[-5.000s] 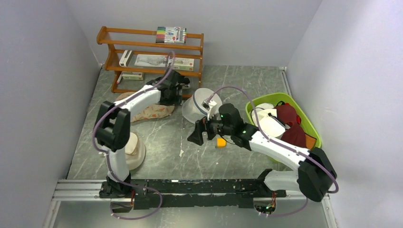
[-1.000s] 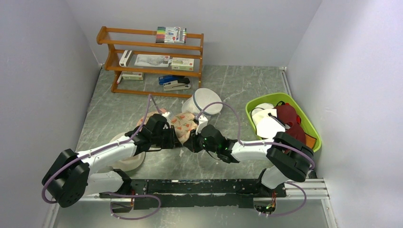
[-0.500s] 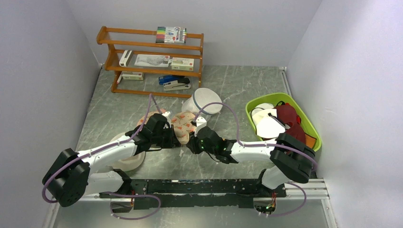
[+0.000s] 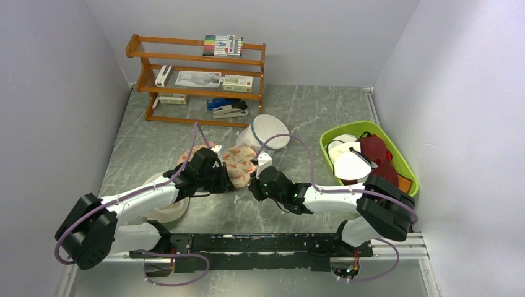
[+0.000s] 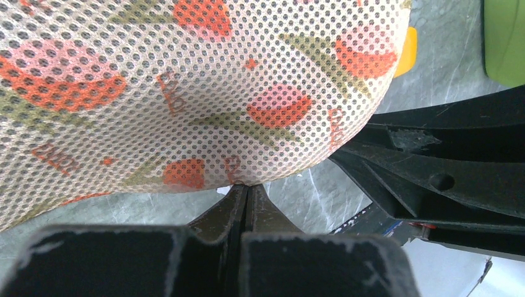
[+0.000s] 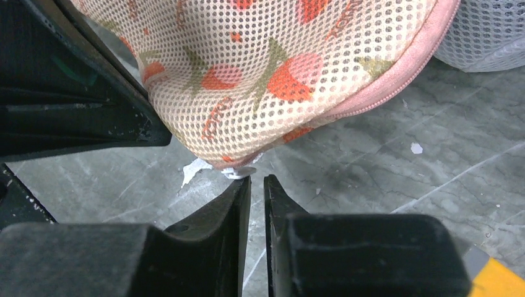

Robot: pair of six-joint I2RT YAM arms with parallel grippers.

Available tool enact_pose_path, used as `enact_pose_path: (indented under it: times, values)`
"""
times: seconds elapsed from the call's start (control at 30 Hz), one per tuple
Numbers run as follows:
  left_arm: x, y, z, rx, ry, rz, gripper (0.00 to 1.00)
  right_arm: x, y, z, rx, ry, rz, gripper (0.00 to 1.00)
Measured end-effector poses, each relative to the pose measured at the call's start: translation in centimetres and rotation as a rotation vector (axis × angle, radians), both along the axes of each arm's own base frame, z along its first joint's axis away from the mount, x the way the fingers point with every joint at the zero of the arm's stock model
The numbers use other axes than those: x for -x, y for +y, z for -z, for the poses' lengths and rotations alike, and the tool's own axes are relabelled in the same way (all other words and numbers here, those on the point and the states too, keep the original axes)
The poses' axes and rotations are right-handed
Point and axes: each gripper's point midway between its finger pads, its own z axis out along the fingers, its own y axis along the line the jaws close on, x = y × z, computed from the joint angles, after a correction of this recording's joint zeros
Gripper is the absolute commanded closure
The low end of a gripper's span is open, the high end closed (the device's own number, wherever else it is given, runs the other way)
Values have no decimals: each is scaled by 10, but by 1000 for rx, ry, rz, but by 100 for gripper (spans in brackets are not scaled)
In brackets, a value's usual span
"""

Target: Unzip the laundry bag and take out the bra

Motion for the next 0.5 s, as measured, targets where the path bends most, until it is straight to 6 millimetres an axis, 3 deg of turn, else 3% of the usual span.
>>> enact_pose_path:
  times: [0.37, 0.5]
  values:
    - [1, 1, 0, -4, 1, 2, 93, 12, -18, -2, -39, -64, -48, 58]
    - [1, 1, 1, -5, 1, 3, 93, 16, -20, -7, -68, -106, -84, 54]
